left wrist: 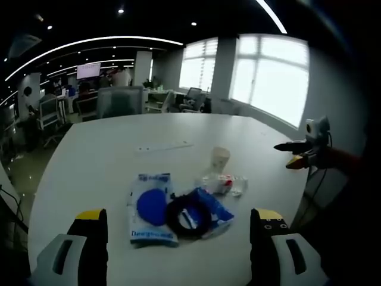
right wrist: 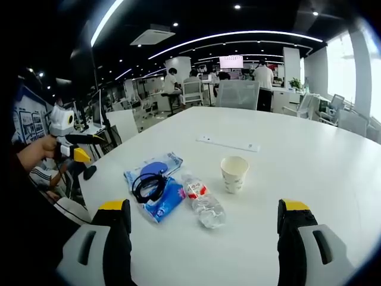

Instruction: Arrange the tabletop items into an orderly group along one side of the table until the central work area is clear of visible clutter.

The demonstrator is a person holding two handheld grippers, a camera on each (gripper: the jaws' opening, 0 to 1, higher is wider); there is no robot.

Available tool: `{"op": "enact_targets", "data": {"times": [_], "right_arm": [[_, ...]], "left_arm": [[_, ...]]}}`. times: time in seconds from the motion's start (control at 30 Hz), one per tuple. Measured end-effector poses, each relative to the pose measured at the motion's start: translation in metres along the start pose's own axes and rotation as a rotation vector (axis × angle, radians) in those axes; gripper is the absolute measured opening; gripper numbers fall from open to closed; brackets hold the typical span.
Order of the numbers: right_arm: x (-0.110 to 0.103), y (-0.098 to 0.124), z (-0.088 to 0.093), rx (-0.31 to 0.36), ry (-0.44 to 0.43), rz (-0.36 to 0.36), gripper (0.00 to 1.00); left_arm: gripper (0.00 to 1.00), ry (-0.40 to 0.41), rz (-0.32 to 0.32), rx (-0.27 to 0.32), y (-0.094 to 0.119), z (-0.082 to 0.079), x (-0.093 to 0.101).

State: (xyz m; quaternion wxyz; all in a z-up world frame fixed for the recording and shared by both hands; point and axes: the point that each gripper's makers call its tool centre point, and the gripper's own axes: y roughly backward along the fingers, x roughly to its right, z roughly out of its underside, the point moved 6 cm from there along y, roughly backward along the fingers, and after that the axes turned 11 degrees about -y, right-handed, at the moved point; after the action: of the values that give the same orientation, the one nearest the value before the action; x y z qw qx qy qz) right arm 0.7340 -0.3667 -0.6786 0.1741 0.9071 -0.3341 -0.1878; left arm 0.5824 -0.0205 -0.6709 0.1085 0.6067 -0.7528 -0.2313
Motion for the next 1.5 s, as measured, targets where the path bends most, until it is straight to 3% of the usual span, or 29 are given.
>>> {"op": "enact_targets", "data": {"times": [0.1, 0.37, 0.53, 0.87, 1.5], "right_arm": [[-0.004, 0.004, 0.001, -0.004, -0.064, 0.007, 1.0], [-0.004, 0.008, 0.003, -0.018, -0.056, -0.001, 1.0], [-0.004, 0.012, -0.005, 0.006, -0.057, -0.002, 1.0], [-0.019, 0.008, -0.004, -0.018, -0.055, -0.009, 1.0], [-0.012, 0.007, -0.002, -0.043, -0.041, -0.007, 1.0]], "left_arm": [[0.98, 0.039, 0.008, 0.015, -0.004, -0.003, 0.005], [0.97, 0.034, 0.054, 0.013, -0.005, -0.012, 0.016], [0.97, 0.036, 0.047, -0.007, 0.003, -0.01, 0.013], [0.97, 0.049, 0.045, -0.014, -0.001, -0.002, 0.002], [0.94, 0.074, 0.004, -0.021, 0.003, 0.001, 0.004]]}}
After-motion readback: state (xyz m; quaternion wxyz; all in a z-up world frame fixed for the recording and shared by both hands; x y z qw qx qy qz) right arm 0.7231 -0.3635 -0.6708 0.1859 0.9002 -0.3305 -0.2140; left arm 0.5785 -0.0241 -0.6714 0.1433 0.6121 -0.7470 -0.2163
